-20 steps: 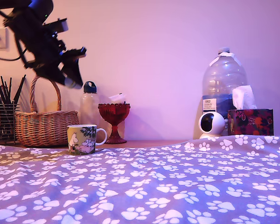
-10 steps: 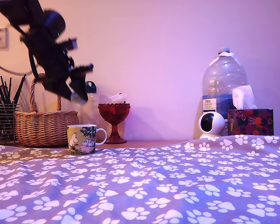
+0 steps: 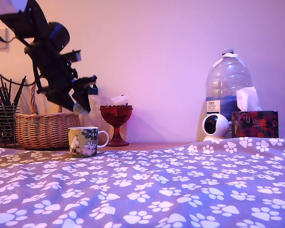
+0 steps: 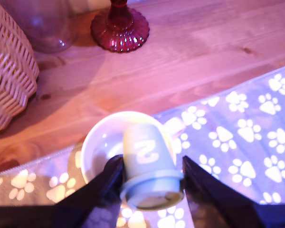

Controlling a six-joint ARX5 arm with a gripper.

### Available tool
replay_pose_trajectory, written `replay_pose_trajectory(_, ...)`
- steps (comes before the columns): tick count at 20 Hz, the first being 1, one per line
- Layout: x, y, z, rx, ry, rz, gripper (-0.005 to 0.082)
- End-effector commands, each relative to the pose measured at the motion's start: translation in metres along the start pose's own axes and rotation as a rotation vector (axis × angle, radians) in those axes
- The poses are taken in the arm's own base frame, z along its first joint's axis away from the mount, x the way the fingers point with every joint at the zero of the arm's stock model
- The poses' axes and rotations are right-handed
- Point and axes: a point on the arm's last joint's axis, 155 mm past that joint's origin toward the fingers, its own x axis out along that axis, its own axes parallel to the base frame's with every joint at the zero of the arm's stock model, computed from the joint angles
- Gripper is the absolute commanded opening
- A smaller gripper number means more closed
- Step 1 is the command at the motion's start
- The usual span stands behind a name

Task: Pick the coffee capsule and then drop it inside the coffee cup in front of you

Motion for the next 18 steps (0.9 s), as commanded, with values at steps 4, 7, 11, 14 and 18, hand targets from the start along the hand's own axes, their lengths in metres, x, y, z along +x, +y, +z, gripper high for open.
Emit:
replay_pose_trajectory(4, 0.016, 0.010, -0.007, -0.006, 0.011, 0.007, 0.0201)
replay_pose_trajectory(7, 0.016, 0.013, -0.001, -0.006, -0.012, 0.011, 0.0201)
replay_pose_trajectory(11, 0.016, 0.013, 0.002, -0.002, -0.025, 0.011, 0.0201)
replay_pose_trajectory(14, 0.016, 0.012, 0.006, 0.002, -0.042, 0.010, 0.0201)
replay_pose_trajectory(18, 0.016, 0.011, 0.006, 0.004, -0.041, 0.009, 0.0201)
